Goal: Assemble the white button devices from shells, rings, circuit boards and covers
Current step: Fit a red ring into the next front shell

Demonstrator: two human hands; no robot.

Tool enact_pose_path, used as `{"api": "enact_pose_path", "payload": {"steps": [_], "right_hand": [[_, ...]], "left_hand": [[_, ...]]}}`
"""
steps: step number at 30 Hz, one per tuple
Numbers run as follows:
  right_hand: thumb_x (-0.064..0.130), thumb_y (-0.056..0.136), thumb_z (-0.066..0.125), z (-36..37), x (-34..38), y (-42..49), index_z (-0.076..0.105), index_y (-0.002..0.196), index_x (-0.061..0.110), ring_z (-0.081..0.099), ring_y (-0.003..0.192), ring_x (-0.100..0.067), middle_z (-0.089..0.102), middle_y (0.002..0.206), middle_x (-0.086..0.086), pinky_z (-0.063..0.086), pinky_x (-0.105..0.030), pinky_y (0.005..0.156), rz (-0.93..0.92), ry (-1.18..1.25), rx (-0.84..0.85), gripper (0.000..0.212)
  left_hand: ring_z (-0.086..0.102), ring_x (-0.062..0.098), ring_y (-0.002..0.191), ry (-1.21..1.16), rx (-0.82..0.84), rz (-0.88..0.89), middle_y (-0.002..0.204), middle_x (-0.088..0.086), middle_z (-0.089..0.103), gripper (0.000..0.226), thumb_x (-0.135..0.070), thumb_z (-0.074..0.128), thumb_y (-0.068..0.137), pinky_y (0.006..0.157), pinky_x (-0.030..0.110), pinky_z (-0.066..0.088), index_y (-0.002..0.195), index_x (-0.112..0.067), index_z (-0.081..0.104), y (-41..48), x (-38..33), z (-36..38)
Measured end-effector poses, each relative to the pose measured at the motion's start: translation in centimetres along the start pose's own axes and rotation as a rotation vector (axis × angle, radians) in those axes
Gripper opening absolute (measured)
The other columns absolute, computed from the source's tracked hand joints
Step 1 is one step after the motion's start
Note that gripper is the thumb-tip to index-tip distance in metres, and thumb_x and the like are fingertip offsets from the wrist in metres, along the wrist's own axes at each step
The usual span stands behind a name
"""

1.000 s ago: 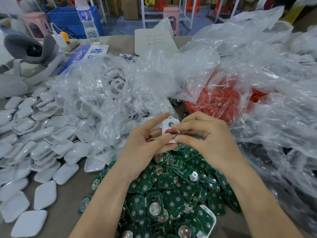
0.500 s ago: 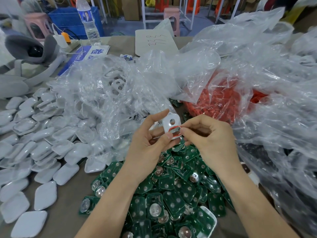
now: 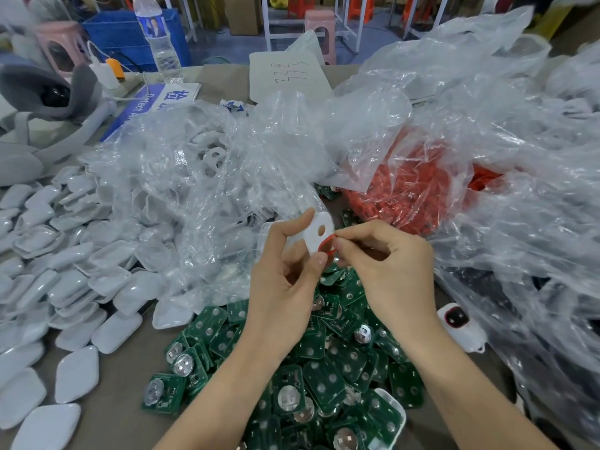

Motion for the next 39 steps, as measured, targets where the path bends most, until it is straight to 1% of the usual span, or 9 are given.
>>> {"api": "enact_pose_path", "payload": {"steps": [4,7,13,17,22,24,27,30,39], "right_hand": [[0.003,0.074,0.076,0.8,-1.2,0.7,0.073,0.074,0.014,0.064,0.057,-0.009,0.071,0.067,-0.001,0.051,-0.016,0.057,0.16,0.317,0.157,0.012],[0.015,0.067,0.077,1.2,-1.7,0.8,0.068,0.078,0.013,0.057,0.053,-0.011,0.065,0.065,-0.004,0.048,-0.019,0.051,0.206,0.422,0.229,0.014],[0.024,0.059,0.078,2.2,-2.6,0.4,0.064,0.085,0.004,0.05,0.051,-0.013,0.058,0.069,-0.01,0.044,-0.02,0.048,0.345,0.506,0.342,0.035],[0.017,0.065,0.072,3.3,-2.5,-0.5,0.068,0.085,-0.003,0.05,0.049,-0.01,0.06,0.068,-0.01,0.043,-0.017,0.045,0.467,0.627,0.45,0.028],[0.021,0.067,0.078,4.1,-2.4,-1.4,0.076,0.076,0.007,0.037,0.05,-0.007,0.051,0.058,0.001,0.029,-0.018,0.048,0.543,0.665,0.578,0.017],[0.021,0.067,0.078,4.6,-1.9,-1.8,0.076,0.074,0.008,0.034,0.05,-0.006,0.046,0.056,0.003,0.03,-0.016,0.046,0.555,0.753,0.626,0.015],[0.022,0.065,0.075,4.7,-1.3,-1.9,0.076,0.075,0.006,0.041,0.051,-0.005,0.048,0.059,0.0,0.044,-0.016,0.049,0.533,0.788,0.64,0.019],[0.01,0.071,0.077,4.7,-0.9,-1.7,0.074,0.081,-0.001,0.049,0.054,-0.009,0.045,0.07,-0.011,0.051,-0.02,0.054,0.504,0.807,0.643,0.015],[0.006,0.072,0.061,4.6,-0.6,-1.4,0.074,0.065,0.006,0.05,0.045,-0.007,0.06,0.056,-0.004,0.049,-0.019,0.048,0.435,0.77,0.593,0.015]], "left_hand": [[0.072,0.021,0.097,-0.203,0.022,-0.02,0.099,0.005,0.076,0.04,-0.012,0.066,0.085,0.082,0.025,0.056,0.108,-0.045,0.062,0.3,-0.4,0.0],[0.071,0.028,0.101,-0.37,0.048,-0.077,0.101,0.014,0.074,0.036,-0.017,0.07,0.078,0.084,0.028,0.056,0.107,-0.037,0.066,0.4,-0.5,0.0],[0.07,0.029,0.101,-0.54,0.11,-0.143,0.105,0.018,0.073,0.038,0.002,0.055,0.085,0.083,0.032,0.057,0.115,-0.022,0.06,0.3,-0.1,0.7],[0.071,0.027,0.098,-0.655,0.176,-0.203,0.109,0.016,0.072,0.038,0.0,0.057,0.085,0.08,0.029,0.058,0.116,-0.02,0.063,0.3,-0.1,1.4],[0.071,0.025,0.099,-0.703,0.224,-0.246,0.115,0.015,0.071,0.041,-0.004,0.078,0.075,0.078,0.027,0.058,0.111,-0.021,0.07,0.1,-0.3,2.2],[0.071,0.024,0.099,-0.723,0.251,-0.245,0.118,0.013,0.07,0.045,-0.004,0.075,0.072,0.076,0.026,0.059,0.113,-0.019,0.068,0.0,-0.6,2.4],[0.072,0.024,0.095,-0.723,0.253,-0.259,0.112,0.015,0.072,0.047,-0.004,0.073,0.069,0.073,0.026,0.059,0.113,-0.021,0.071,0.1,-0.8,2.3],[0.073,0.027,0.092,-0.722,0.261,-0.262,0.112,0.017,0.071,0.048,-0.006,0.075,0.068,0.072,0.026,0.06,0.114,-0.021,0.072,0.1,-1.1,2.2],[0.072,0.026,0.096,-0.636,0.317,-0.21,0.114,0.012,0.071,0.048,-0.007,0.07,0.075,0.077,0.025,0.059,0.118,-0.027,0.069,0.0,-1.5,2.3]]}}
Point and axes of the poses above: each hand's wrist, its own y-axis towards the middle knuckle, its own z-axis out of the palm, x = y × z, the point moved 10 cm from there along y, towards the middle knuckle
